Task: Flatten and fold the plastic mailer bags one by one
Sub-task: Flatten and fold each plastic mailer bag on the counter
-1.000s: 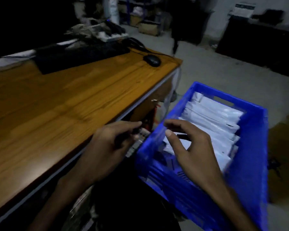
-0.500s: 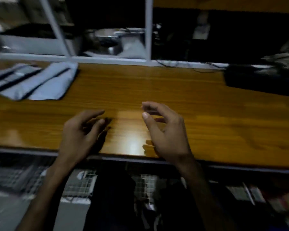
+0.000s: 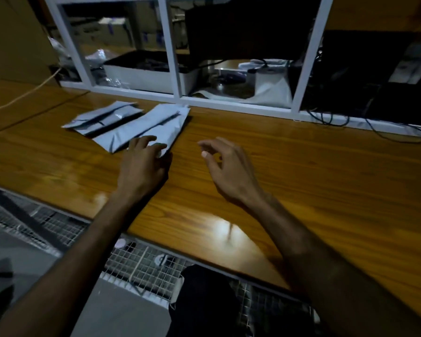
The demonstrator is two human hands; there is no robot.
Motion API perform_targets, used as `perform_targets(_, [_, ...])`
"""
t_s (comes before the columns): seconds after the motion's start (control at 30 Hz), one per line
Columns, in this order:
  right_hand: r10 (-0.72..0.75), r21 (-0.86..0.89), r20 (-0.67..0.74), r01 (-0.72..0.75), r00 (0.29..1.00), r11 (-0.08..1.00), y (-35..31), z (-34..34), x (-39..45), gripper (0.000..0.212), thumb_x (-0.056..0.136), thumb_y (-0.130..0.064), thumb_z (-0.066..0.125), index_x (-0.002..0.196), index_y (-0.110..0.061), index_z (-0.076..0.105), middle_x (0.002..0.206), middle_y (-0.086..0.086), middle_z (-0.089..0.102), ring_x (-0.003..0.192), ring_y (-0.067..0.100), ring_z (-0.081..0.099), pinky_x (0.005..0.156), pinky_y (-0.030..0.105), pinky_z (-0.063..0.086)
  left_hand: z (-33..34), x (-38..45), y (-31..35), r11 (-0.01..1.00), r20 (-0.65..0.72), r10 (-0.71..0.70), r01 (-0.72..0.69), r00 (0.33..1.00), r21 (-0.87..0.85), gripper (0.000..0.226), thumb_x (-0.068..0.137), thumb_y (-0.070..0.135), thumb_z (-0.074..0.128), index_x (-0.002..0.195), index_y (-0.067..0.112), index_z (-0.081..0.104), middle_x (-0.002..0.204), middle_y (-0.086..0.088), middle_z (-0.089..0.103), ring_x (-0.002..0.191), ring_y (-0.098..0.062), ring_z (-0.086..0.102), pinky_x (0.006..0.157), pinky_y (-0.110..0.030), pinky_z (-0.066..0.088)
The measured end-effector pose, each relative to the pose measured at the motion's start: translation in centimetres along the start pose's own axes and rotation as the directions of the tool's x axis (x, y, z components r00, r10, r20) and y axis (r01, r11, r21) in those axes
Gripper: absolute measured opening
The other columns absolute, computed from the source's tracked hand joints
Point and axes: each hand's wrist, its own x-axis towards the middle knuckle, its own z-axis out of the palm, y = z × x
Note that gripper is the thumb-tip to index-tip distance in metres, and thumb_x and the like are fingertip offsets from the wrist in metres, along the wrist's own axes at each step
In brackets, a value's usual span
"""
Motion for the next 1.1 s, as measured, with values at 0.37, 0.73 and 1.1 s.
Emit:
perform_targets(0.37, [0.021,-0.05,0.041,-0.019,0.999,0.999,3.1,1.0,1.5,0.03,0.105,-0.026,0.055,0.134,-0.023,0.064,0.12,-0.006,0.063,0.103,0.01,0.061,0.083,0.042,0.059,-0.2,0.4,-0.3,0.997,-0.056,0.024,-0.028,0.998,-0.075,0.014,0.089,0.023,0.078,0.094,0.012,0.071,0.108,-0.009,0.063,0.096,-0.028,0.058,0.072,-0.046,0.054])
perform_targets(0.73, [0.007,-0.132,0.025,-0.003,1.0,0.991,3.1,0.2,1.4,0.051,0.099,-0.022,0.067,0.147,-0.025,0.053,0.143,-0.002,0.043,0.107,0.02,0.062,0.079,0.039,0.061,-2.3,-4.4,2.9,0.914,-0.135,0.1,-0.144,0.986,-0.379,0.027,0.083,0.008,0.084,0.108,0.005,0.072,0.12,-0.006,0.061,0.107,-0.021,0.062,0.081,-0.034,0.061])
perform_targets(1.1, [0.025,-0.317,0.063,-0.003,0.998,0.948,4.4,-4.8,-2.6,0.043,0.089,-0.034,0.078,0.13,-0.024,0.068,0.141,-0.001,0.049,0.121,0.019,0.053,0.091,0.039,0.055,-2.5,-4.3,5.2,0.737,-0.131,0.063,-0.135,0.989,-0.663,0.011,0.086,-0.005,0.077,0.094,0.003,0.074,0.107,-0.004,0.066,0.105,-0.016,0.066,0.076,-0.039,0.062])
